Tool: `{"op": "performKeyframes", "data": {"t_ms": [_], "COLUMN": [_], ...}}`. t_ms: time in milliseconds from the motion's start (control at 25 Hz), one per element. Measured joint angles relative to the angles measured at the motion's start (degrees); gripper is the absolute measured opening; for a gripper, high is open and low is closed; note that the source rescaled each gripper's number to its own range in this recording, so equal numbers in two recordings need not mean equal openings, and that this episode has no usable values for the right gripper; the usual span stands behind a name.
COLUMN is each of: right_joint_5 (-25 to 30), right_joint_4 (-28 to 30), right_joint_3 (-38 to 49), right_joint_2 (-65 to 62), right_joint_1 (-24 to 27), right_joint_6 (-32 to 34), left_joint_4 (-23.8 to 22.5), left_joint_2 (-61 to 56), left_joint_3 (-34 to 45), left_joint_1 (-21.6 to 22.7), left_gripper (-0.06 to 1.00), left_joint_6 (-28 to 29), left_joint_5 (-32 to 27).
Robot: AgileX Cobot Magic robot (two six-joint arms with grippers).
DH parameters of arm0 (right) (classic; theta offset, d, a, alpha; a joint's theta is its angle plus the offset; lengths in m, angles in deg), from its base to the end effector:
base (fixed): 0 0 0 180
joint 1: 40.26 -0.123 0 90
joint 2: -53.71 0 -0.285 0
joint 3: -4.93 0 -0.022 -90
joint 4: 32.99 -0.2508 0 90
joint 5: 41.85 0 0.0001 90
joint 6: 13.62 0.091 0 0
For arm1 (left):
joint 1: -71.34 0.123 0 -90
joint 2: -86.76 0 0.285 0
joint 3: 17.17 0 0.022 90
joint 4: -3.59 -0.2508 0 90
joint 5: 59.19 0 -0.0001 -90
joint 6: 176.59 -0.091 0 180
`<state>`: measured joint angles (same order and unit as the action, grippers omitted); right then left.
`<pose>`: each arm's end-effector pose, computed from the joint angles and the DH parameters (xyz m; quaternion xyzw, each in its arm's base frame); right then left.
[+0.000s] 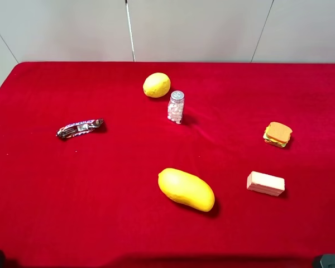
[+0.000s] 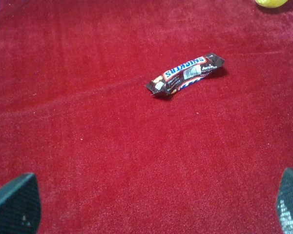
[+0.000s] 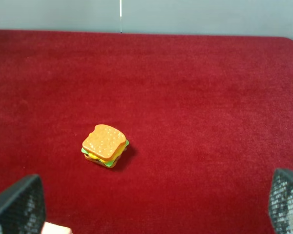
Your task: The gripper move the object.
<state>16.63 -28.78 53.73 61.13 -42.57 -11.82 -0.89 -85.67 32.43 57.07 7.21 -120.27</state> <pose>-0.0036 -0.0059 0.2796 -0.0030 0.8414 -0.0174 0.5401 -0.0021 0.0070 0.2720 0.0769 0.8542 -0.0419 0.5125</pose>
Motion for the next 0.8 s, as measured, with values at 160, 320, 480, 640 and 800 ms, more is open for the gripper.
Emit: {"op": "performKeyframes", "data": {"t_ms": [160, 320, 480, 640, 800], "right_joint_5": [0.00, 0.00, 0.00, 0.00, 0.00], "right_joint_4": [0.00, 0.00, 0.00, 0.00, 0.00], "right_joint_3": [0.00, 0.00, 0.00, 0.00, 0.00], "right_joint_2": [0.00, 0.00, 0.00, 0.00, 0.00], "right_joint_1": [0.00, 0.00, 0.00, 0.00, 0.00], "right_joint_6": [0.00, 0.00, 0.00, 0.00, 0.00], "left_joint_4": [0.00, 0.00, 0.00, 0.00, 0.00], "left_joint_2": [0.00, 0.00, 0.00, 0.00, 0.00], "left_joint_3": [0.00, 0.00, 0.00, 0.00, 0.00], "left_joint_1": [0.00, 0.00, 0.00, 0.00, 0.00], "left_gripper": [0.94, 0.94, 0.94, 0.94, 0.94], "left_joint_6": [0.00, 0.00, 0.00, 0.00, 0.00], "left_joint_5": [0.00, 0.00, 0.00, 0.00, 0.00]}}
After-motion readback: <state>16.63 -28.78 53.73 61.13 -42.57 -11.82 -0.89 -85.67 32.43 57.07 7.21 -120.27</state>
